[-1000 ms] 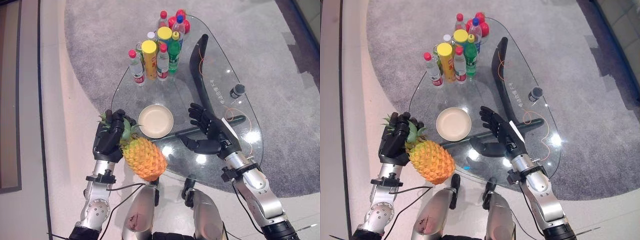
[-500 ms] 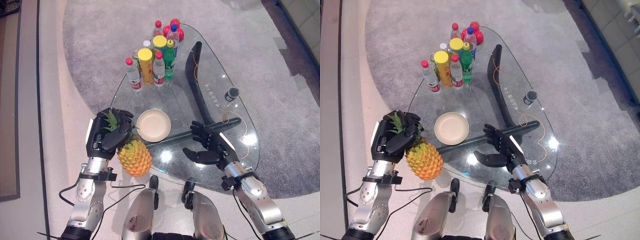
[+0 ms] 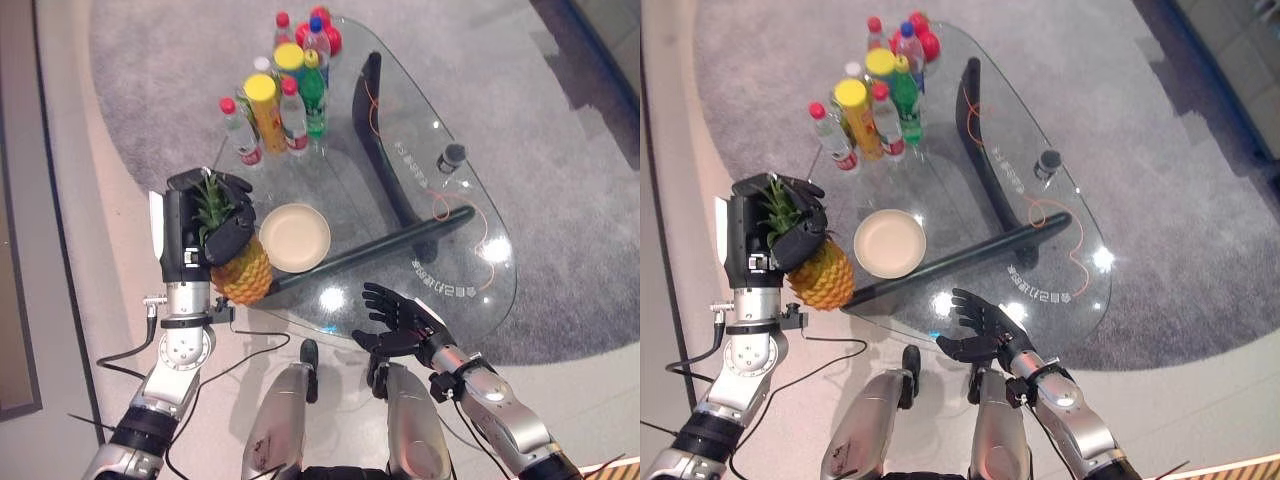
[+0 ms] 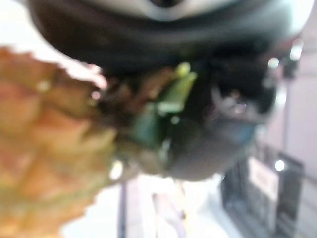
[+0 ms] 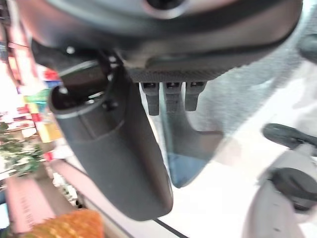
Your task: Pick up the fruit to the plate
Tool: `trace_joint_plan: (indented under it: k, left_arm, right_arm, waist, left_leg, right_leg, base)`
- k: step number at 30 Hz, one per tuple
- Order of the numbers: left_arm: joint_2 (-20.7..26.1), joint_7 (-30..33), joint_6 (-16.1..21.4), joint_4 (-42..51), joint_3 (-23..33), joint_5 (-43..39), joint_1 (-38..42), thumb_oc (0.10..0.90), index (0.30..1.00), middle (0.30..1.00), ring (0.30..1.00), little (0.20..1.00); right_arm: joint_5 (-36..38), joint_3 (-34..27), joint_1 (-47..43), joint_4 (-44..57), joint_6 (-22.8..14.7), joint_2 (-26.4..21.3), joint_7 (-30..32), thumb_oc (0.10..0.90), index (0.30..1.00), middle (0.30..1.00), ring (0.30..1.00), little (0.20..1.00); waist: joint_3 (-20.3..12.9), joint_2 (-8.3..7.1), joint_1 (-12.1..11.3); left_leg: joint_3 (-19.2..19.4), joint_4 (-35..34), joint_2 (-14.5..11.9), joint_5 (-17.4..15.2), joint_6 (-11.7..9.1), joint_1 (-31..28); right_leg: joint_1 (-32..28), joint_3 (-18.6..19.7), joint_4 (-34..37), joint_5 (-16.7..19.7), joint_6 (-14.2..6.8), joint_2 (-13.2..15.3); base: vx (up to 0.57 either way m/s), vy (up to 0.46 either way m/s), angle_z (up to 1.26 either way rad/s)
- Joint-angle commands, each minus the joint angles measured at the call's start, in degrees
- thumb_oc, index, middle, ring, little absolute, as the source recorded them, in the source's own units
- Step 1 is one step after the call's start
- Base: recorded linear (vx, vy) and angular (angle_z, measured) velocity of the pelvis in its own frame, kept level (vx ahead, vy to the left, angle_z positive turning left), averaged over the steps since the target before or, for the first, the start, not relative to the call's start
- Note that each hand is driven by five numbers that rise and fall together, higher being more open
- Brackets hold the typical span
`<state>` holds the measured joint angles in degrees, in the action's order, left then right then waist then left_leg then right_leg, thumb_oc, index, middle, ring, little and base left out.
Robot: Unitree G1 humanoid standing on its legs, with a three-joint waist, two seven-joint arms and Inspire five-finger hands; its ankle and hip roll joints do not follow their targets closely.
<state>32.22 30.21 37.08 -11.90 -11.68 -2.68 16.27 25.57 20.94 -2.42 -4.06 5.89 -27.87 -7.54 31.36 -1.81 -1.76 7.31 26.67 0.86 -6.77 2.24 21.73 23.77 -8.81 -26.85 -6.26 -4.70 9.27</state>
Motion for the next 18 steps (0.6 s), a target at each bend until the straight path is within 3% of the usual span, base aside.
trace_joint_plan:
  k: [1,18]
  left_arm:
    - [2.2,8.0,8.9,5.4,2.3,3.8,6.4,0.1,0.3,0.3,0.3,0.2]
    - [5.6,25.6,8.4,-1.9,0.3,16.6,22.2,0.1,0.3,0.3,0.3,0.2]
  right_arm:
    - [4.8,2.4,-3.0,4.4,-2.4,-1.7,-1.2,0.8,0.9,0.9,0.9,0.9]
    - [8.4,7.4,-14.5,-0.8,1.7,1.6,1.3,0.8,0.9,0.9,0.9,0.9]
  waist:
    - [-1.6,1.01,0.1]
    - [-1.6,-1.71,1.0]
  left_leg:
    - [2.3,0.3,3.4,-1.1,0.7,1.3]
    - [3.7,2.1,1.6,-0.6,-0.1,13.5]
  right_leg:
    - [1.7,-2.0,-3.5,1.7,-2.1,-2.9]
    - [12.3,-1.2,-3.8,3.0,-2.2,-5.7]
  base:
    - [-0.03,0.038,-0.05]
    - [-0.06,-0.006,-0.07]
